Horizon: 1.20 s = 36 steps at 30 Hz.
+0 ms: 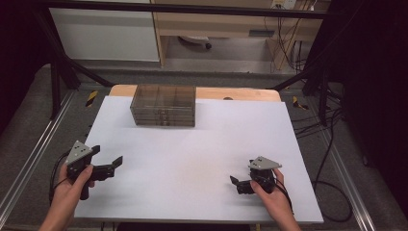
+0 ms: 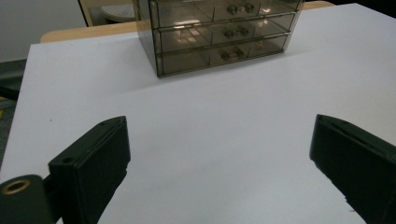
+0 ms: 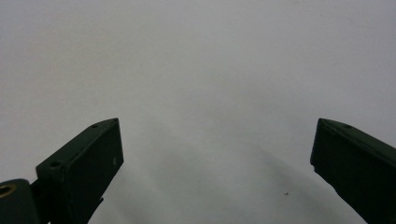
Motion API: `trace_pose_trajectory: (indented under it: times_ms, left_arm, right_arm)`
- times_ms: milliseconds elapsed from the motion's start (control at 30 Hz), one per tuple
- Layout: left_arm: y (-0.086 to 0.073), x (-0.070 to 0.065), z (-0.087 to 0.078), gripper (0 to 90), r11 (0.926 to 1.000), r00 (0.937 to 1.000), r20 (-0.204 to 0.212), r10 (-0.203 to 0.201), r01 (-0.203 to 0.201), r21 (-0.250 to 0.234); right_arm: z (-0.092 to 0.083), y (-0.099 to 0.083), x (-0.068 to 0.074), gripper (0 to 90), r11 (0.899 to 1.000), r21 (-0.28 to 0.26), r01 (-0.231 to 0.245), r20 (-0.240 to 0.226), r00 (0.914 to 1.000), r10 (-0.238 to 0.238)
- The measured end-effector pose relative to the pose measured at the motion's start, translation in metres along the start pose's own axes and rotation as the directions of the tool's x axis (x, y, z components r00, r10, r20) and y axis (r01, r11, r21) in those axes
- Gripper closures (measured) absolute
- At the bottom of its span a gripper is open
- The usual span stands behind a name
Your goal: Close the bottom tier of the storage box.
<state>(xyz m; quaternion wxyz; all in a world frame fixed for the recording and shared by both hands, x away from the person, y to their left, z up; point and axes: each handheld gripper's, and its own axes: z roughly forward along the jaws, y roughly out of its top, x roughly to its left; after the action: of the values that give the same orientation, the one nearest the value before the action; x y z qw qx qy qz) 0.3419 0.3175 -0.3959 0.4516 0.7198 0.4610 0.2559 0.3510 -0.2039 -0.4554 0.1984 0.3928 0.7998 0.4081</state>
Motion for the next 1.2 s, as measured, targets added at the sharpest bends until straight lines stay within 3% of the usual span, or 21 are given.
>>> trace_pose_trajectory:
  times_ms: [500,1200]
  left_arm:
    - [-0.023,-0.012,0.008,5.4,0.9994,0.9997,0.022,-0.005,0.005,0.033]
    - [-0.041,-0.046,0.024,5.4,0.9930,0.9952,0.077,0.061,-0.068,0.097]
  right_arm:
    - [0.001,0.000,0.001,3.1,1.000,0.001,0.001,-0.004,1.0000,-0.001]
    - [0.001,0.000,0.001,3.0,1.000,0.004,0.008,-0.006,1.0000,-0.008]
